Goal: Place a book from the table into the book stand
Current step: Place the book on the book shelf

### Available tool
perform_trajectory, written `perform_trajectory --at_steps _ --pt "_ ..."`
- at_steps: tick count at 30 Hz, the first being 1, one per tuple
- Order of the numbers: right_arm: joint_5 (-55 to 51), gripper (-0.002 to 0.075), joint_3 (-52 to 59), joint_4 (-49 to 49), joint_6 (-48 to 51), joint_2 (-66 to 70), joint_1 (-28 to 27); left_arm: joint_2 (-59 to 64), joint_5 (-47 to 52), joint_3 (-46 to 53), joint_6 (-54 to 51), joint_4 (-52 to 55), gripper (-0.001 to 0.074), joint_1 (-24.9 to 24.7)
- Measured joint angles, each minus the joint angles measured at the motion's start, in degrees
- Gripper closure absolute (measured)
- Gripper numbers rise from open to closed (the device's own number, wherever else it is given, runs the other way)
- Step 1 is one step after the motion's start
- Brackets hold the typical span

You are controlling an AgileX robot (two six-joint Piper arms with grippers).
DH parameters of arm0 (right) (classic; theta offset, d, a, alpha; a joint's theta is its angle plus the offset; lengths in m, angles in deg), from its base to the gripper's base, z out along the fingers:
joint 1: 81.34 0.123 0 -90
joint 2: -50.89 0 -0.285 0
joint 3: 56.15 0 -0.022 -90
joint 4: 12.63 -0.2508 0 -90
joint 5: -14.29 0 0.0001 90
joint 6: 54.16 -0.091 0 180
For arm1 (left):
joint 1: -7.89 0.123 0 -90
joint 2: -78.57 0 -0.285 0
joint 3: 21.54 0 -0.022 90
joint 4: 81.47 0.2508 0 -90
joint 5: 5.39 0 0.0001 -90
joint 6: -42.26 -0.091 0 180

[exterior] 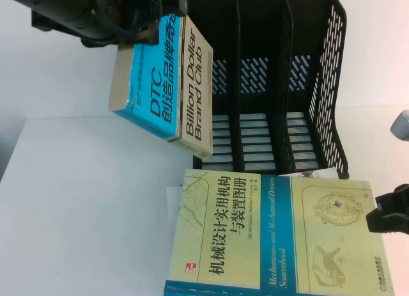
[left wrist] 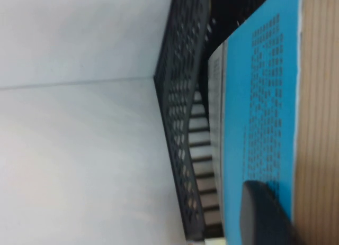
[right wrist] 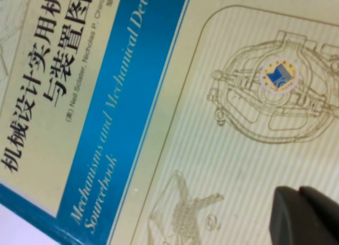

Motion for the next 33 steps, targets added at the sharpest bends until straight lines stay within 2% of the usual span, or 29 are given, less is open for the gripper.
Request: perform_trajectory --at_steps 20,33 --pt "-0.1 0.0729 0.0 0.4 -0.8 0.0 0.0 11.4 -3.0 -11.5 -0.8 5.5 0.0552 0.0" --pt "-0.2 0.0729 0.0 0.4 -0.8 0.0 0.0 18.5 -5.8 -12.2 -3.3 5.5 0.0552 0.0"
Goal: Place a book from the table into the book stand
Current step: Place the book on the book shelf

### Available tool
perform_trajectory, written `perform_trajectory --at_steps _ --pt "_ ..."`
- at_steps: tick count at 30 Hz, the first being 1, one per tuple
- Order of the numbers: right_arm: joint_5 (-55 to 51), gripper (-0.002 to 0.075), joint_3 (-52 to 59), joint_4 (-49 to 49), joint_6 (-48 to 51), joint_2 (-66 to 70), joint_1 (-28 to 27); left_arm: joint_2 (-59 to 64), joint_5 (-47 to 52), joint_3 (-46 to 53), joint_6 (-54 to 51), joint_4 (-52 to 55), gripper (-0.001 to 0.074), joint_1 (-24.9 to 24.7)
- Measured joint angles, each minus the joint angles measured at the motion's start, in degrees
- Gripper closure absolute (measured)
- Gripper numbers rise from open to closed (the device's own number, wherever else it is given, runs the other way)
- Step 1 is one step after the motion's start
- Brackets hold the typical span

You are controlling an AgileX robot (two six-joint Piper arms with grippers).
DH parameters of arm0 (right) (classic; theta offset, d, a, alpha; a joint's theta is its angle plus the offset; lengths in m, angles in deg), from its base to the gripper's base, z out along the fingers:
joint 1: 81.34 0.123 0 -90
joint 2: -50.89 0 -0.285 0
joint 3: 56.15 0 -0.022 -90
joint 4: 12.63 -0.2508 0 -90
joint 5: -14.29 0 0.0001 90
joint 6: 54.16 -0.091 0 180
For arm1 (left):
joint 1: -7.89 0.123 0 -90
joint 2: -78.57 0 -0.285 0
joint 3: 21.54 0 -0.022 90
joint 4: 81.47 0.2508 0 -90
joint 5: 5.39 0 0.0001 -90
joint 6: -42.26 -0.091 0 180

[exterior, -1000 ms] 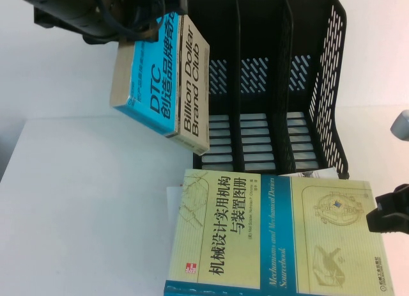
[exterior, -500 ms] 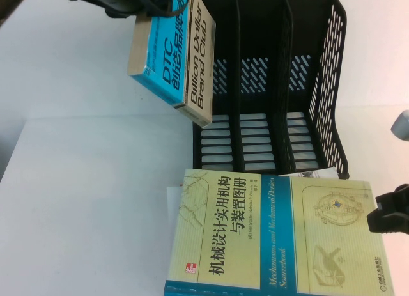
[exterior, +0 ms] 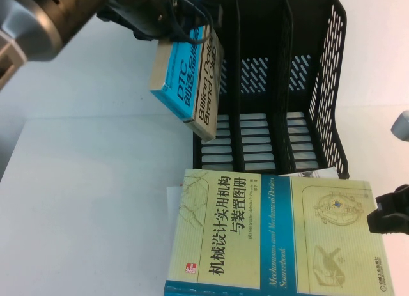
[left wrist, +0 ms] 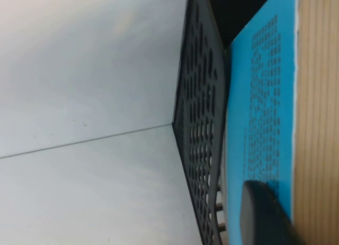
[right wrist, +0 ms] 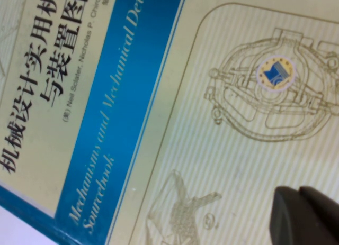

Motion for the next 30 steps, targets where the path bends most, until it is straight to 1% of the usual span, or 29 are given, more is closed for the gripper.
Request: perform_trajectory --at_steps 9,21,24,28,30 --pt "-0.3 0.0729 0.0 0.0 0.0 0.0 0.0 3.8 -1.1 0.0 0.0 0.0 0.0551 0.0" --pt "-2.8 0.0729 0.0 0.0 2.6 0.0 0.0 7.6 -3.8 0.0 1.0 0.4 0.0549 0.0" --pt "-3.1 0.0729 0.0 0.0 4.1 0.0 0.0 7.6 -5.2 -0.1 1.0 2.4 0.0505 0.1" --pt "-3.1 0.0729 0.0 0.0 5.1 0.0 0.0 7.4 -6.4 -1.8 1.1 5.8 0.0372 0.3" --pt "-3.1 0.0729 0.0 0.0 5.2 0.0 0.0 7.4 -6.2 -2.7 1.1 7.2 0.0319 0.4"
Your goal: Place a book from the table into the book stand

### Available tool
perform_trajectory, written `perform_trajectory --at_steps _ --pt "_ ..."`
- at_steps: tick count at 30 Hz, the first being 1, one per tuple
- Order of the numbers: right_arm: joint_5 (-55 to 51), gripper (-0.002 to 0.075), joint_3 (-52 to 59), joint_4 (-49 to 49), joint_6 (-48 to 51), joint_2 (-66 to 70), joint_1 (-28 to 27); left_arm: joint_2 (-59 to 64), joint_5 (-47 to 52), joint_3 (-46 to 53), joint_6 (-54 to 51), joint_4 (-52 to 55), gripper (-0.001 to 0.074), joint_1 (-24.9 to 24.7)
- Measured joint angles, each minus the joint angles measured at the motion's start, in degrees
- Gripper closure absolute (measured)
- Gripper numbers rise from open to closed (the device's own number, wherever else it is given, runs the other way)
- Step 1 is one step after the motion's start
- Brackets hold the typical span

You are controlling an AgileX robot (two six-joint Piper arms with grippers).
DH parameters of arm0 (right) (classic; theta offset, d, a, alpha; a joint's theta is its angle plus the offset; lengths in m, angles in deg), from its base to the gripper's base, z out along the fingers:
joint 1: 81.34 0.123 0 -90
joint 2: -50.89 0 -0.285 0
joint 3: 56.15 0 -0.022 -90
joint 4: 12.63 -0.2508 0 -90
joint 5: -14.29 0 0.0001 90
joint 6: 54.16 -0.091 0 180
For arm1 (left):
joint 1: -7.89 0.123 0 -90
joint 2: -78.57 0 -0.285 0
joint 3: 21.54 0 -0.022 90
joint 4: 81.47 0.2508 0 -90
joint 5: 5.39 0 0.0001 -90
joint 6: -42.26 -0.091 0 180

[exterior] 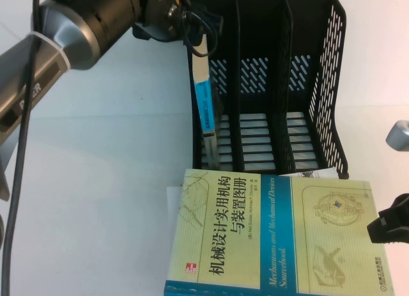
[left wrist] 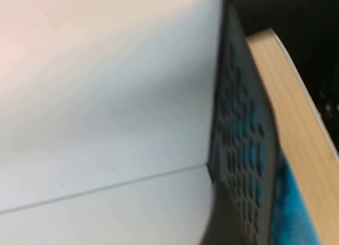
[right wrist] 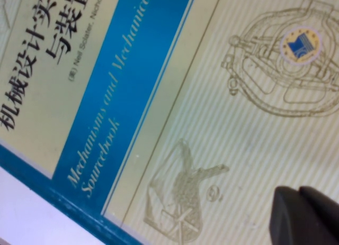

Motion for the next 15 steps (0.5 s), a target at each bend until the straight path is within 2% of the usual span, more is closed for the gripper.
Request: perform_trajectory --at_steps 3,6,10,12,15 --pt "0.0 0.0729 0.0 0.0 0.1 0.0 0.0 0.0 0.7 -1.1 0.1 0.9 0.0296 0.0" --pt "0.0 0.0729 0.0 0.0 0.7 -0.1 0.0 -0.2 2.4 -2.6 0.2 1.1 0.032 0.0" --pt "0.4 0.0729 0.0 0.6 1.7 -2.5 0.0 -2.4 5.5 -3.4 -0.8 1.1 0.0468 0.0" --pt "1.0 0.0729 0.0 1.8 1.8 -4.6 0.0 -4.2 6.7 -3.7 -1.9 1.1 0.0593 0.0" --pt "3.3 0.0729 0.0 3.8 1.4 -8.1 0.0 -7.3 7.1 -3.8 -2.4 1.1 0.0692 0.0"
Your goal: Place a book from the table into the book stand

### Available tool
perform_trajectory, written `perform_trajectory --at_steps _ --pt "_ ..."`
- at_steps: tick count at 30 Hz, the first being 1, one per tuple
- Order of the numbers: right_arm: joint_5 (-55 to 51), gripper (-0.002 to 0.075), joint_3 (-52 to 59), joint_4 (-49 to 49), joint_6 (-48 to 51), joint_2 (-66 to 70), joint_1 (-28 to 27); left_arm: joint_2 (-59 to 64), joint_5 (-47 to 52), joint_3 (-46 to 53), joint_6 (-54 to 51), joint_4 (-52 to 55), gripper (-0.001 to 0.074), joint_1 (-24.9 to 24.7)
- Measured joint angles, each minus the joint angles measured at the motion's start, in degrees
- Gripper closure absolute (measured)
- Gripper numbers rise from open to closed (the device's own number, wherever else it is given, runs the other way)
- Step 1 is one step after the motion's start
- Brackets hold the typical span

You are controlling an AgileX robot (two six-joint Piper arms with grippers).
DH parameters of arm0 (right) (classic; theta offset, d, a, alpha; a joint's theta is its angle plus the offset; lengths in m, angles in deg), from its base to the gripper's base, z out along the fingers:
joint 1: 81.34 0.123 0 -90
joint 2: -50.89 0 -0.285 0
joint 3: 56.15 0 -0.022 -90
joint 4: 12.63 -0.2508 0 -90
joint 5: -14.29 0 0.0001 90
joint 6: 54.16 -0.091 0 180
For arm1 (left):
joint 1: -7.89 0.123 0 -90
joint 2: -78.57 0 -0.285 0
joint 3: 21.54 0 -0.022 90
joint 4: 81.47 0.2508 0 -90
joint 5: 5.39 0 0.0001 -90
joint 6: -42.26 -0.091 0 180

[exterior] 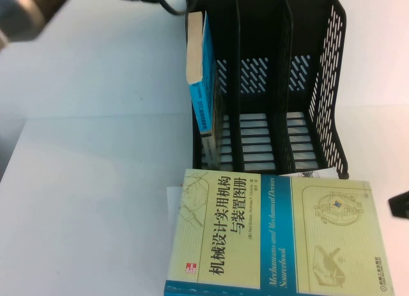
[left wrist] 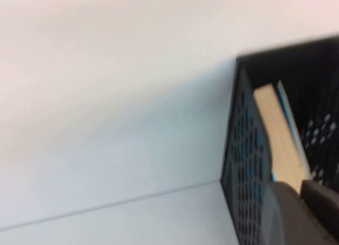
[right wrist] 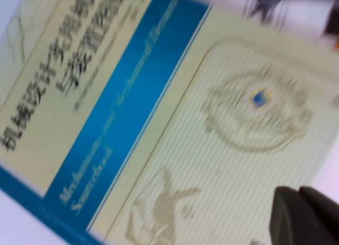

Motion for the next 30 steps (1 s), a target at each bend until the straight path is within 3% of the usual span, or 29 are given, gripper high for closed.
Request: perform_trajectory --at_steps 8,13,21,25,30 --pt "7.4 0.0729 0.0 8.3 -8.6 -12.8 0.0 -9.4 1.1 0.1 -3.1 -6.3 0.0734 -0.2" --pt "7.8 0.0729 0.0 18.1 -17.3 -21.5 0.0 -16.1 1.0 5.8 -6.8 -9.6 0.0734 -4.3" --pt "10.3 0.0729 2.4 26.1 -24.4 -31.7 0.0 -30.1 -15.2 34.0 -4.7 -10.2 0.0734 -12.8" --pt "12.1 0.0729 8.3 26.4 -24.5 -36.5 0.0 -37.7 -23.3 47.6 -5.2 -10.0 0.0735 -14.1" --pt "12.9 0.0729 16.3 26.6 -24.5 -40.9 0.0 -43.1 -25.7 60.6 -5.5 -9.8 0.0735 -14.1"
